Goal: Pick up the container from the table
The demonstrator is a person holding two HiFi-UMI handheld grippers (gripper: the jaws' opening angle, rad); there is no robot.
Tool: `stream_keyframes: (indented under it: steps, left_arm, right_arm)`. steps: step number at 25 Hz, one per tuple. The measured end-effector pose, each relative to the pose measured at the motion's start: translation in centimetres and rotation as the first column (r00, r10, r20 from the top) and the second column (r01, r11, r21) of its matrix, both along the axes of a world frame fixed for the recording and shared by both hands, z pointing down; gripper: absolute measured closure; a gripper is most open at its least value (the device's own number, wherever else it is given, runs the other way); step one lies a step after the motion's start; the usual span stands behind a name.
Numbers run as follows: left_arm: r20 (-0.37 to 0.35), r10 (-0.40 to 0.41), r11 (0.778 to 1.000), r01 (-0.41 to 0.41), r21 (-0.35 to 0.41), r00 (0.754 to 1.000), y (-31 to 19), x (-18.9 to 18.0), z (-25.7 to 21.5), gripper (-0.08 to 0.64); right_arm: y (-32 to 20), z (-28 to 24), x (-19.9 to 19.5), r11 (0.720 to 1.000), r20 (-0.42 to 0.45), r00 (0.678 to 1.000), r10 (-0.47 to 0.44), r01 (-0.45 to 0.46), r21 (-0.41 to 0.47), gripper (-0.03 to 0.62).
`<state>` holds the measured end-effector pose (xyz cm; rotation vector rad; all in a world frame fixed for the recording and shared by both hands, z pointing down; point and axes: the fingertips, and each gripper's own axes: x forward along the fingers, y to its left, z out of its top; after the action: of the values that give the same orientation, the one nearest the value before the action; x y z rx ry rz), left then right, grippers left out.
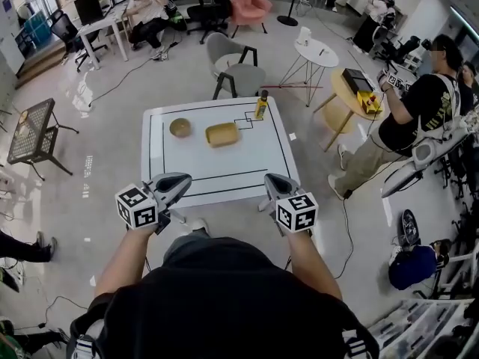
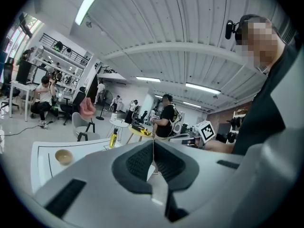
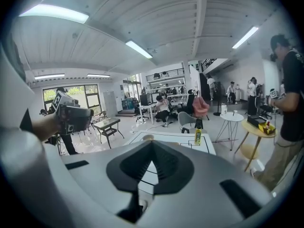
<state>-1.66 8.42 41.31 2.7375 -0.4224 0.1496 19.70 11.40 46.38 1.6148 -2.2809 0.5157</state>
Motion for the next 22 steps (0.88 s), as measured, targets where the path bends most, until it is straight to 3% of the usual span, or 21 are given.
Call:
stream_keyframes:
  steps: [22]
  left_arm:
    - [-0.01, 0.051, 0.998, -0.051, -0.034, 0.999, -11.7, 0.6, 2.4, 0.549]
  right_arm:
    - [-9.8, 2.3, 0.0, 0.998, -0.02, 0.999, 0.038, -0.039, -0.05, 0.586]
